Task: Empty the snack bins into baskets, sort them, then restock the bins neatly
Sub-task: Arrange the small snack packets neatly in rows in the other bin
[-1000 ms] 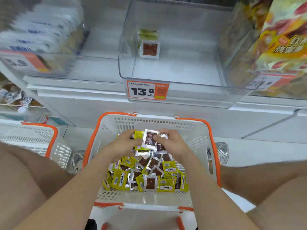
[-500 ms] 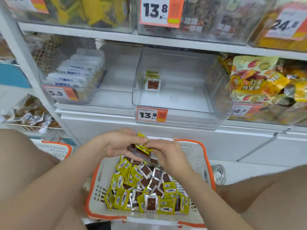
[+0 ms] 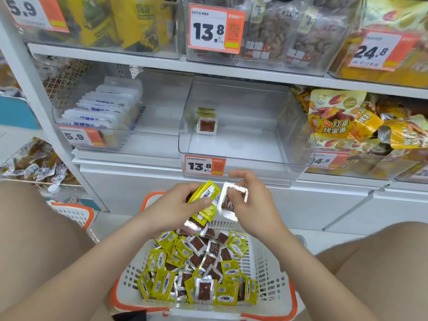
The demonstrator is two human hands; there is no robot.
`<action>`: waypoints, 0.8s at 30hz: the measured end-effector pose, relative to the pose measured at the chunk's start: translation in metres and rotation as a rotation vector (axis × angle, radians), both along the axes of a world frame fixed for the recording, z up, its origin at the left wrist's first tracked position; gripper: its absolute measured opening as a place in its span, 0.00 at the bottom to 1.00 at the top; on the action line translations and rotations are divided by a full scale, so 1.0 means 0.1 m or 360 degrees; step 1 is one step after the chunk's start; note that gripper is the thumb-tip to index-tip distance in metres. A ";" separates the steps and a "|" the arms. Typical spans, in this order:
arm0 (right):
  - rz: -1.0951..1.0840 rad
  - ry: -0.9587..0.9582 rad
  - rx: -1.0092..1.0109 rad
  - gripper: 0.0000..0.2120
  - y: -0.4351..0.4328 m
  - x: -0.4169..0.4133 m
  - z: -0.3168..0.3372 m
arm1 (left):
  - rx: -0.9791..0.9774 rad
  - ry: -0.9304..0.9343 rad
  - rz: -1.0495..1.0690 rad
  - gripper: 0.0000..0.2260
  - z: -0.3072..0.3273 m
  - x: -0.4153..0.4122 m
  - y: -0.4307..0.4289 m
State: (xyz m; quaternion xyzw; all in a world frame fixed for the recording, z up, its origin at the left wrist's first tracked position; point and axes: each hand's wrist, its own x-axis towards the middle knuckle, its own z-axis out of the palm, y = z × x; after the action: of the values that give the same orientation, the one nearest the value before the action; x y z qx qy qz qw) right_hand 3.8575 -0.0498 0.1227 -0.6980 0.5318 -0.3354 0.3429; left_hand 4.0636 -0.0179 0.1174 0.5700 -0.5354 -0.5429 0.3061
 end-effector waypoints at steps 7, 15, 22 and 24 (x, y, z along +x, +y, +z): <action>-0.0066 -0.0194 0.0282 0.06 -0.11 0.01 -0.05 | -0.0161 -0.0068 -0.0056 0.15 0.13 -0.08 -0.07; -0.0554 -0.1030 0.0573 0.08 -0.02 0.00 0.14 | -0.0224 0.0314 0.0326 0.09 0.12 -0.24 -0.07; -0.0480 -0.1070 0.0730 0.13 0.03 0.13 0.14 | -0.0457 0.0497 0.0461 0.11 0.27 -0.42 -0.03; -0.0460 -0.1039 0.0779 0.14 0.04 0.13 0.14 | -0.0477 0.0470 0.0441 0.10 0.27 -0.43 -0.03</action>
State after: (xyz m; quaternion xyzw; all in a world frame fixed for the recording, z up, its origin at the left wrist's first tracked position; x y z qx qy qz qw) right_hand 3.8704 -0.0459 0.1368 -0.3716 0.5516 -0.4473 0.5980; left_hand 4.0209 -0.0207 0.1448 0.5008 -0.4762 -0.4877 0.5335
